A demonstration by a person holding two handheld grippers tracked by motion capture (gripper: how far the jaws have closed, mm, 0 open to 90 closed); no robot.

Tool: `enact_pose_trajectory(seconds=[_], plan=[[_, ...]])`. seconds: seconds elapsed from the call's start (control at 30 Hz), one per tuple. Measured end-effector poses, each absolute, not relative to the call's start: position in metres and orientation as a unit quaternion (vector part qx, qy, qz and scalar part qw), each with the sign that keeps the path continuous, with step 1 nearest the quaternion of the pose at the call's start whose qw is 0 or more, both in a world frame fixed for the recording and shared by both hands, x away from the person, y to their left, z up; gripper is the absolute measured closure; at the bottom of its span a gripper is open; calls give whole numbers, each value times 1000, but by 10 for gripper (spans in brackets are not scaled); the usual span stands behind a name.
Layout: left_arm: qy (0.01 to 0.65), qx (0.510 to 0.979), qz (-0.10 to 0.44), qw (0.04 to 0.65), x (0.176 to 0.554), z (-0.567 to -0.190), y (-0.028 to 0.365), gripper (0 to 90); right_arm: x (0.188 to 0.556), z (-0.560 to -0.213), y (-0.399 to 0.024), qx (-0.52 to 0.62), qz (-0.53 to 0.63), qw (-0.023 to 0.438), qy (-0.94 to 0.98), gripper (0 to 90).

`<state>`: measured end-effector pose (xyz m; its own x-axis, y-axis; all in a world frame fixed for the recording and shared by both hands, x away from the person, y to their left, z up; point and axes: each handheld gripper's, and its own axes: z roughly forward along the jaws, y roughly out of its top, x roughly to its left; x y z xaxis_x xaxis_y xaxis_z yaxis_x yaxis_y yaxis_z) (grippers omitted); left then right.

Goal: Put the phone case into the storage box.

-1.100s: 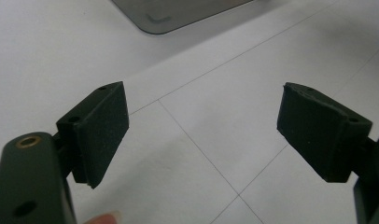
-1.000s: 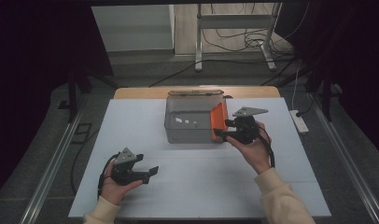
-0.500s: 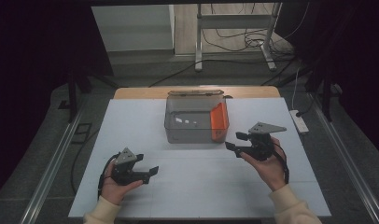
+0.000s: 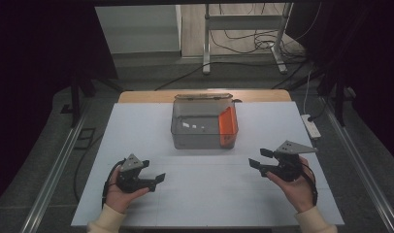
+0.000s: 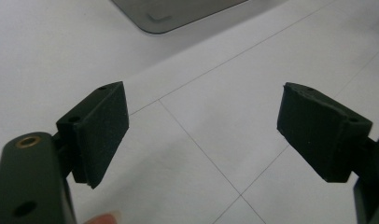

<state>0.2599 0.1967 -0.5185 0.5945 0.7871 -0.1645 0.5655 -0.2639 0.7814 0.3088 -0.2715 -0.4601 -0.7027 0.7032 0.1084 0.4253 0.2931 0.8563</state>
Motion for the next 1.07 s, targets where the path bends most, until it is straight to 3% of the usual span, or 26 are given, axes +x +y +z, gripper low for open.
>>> enact_pose_trajectory(seconds=[0.4, 1.07], plan=[[430, 785, 131, 426, 260, -519, 196, 164, 289, -482, -305, 372, 479, 152, 781, 354], [430, 787, 134, 422, 259, -520, 197, 163, 295, -492, -303, 359, 465, 165, 792, 345]])
